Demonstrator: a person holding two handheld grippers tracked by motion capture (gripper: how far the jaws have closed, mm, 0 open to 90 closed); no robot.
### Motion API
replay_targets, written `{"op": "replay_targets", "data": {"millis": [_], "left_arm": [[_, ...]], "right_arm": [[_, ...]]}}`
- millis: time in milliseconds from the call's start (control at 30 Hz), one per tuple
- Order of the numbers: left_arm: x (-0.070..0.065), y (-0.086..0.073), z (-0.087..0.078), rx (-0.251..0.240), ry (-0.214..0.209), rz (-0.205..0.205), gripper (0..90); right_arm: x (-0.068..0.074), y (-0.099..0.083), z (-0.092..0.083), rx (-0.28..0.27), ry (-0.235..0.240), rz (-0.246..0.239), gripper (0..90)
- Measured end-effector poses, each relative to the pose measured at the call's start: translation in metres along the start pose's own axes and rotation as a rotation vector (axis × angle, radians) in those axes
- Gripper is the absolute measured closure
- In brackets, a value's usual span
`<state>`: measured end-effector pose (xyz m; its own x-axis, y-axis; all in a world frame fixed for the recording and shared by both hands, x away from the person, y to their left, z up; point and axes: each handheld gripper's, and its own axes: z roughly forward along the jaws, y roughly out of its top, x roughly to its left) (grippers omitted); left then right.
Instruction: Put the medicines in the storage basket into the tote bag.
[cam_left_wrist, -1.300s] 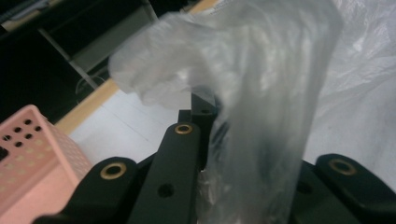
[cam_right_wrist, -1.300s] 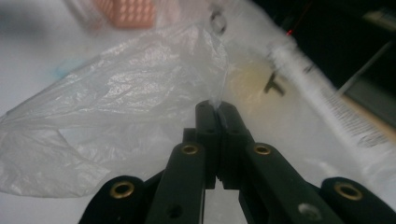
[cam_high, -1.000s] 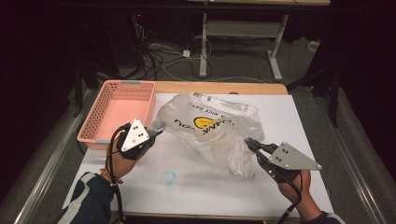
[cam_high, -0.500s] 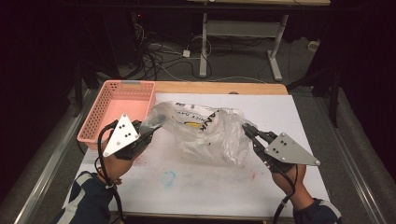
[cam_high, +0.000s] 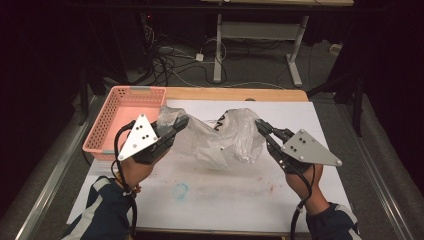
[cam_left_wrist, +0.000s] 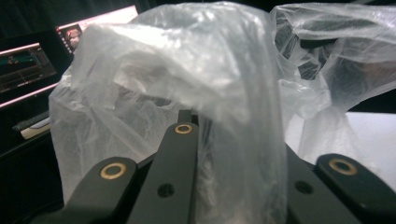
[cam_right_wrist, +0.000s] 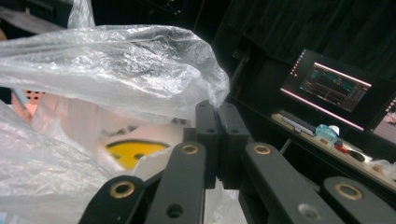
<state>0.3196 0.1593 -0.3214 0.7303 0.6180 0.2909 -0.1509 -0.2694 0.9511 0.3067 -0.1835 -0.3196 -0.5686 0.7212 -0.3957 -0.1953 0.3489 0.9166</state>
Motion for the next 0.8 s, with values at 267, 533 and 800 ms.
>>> {"op": "replay_targets", "data": {"millis": [267, 533, 800], "left_arm": [[0.014, -0.027, 0.046, 0.096, -0.054, -0.043, 87.2], [0.017, -0.038, 0.109, 0.117, -0.074, -0.102, 87.2], [0.021, -0.049, 0.145, 0.098, -0.091, -0.182, 87.3]], "right_arm": [[-0.016, -0.021, 0.039, 0.076, -0.012, 0.109, 89.7], [-0.028, -0.025, 0.080, 0.136, -0.067, 0.105, 89.7], [-0.040, -0.047, 0.124, 0.268, -0.093, 0.176, 89.7]]}}
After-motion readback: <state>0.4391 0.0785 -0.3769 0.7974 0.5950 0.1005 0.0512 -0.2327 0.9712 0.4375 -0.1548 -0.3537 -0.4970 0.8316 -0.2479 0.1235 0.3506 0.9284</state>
